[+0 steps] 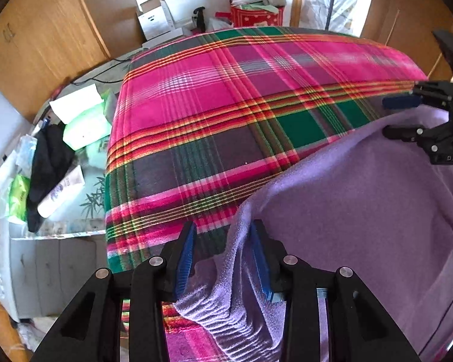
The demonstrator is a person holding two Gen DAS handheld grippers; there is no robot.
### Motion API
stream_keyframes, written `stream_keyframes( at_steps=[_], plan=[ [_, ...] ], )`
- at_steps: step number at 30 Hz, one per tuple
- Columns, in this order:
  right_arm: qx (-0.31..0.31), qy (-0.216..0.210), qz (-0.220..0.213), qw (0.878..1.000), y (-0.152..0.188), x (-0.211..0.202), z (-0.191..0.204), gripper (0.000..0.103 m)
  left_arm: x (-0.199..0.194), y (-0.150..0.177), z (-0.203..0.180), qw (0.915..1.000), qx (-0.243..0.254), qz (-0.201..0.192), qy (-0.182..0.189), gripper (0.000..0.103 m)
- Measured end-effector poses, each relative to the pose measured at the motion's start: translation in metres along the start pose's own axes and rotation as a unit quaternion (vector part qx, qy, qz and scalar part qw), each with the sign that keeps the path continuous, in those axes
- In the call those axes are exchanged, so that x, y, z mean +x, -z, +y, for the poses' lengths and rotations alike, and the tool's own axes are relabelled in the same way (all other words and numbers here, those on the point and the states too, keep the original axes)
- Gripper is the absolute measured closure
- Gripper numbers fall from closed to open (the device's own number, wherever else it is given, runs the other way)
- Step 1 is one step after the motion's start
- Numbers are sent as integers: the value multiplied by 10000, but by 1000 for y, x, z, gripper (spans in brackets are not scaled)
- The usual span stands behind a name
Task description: Fold clothes
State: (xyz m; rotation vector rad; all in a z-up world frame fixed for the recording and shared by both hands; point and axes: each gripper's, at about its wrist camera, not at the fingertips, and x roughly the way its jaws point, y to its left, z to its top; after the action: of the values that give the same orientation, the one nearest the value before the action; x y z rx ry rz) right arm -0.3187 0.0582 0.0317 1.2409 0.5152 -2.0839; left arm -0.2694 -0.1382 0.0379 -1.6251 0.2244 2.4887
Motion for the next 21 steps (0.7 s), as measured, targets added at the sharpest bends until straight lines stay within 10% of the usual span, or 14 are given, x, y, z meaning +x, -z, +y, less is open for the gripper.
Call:
stream_keyframes(
  at_steps=[12,21],
  plan=[
    [136,-99,-66,9998,4,0,-2,52,-3,7,-14,9993,270,-226,-147,68],
    [204,-83,-171,9996,9,-3,-1,59,-4,10,-22,9983,506,-287,-39,92]
  ],
)
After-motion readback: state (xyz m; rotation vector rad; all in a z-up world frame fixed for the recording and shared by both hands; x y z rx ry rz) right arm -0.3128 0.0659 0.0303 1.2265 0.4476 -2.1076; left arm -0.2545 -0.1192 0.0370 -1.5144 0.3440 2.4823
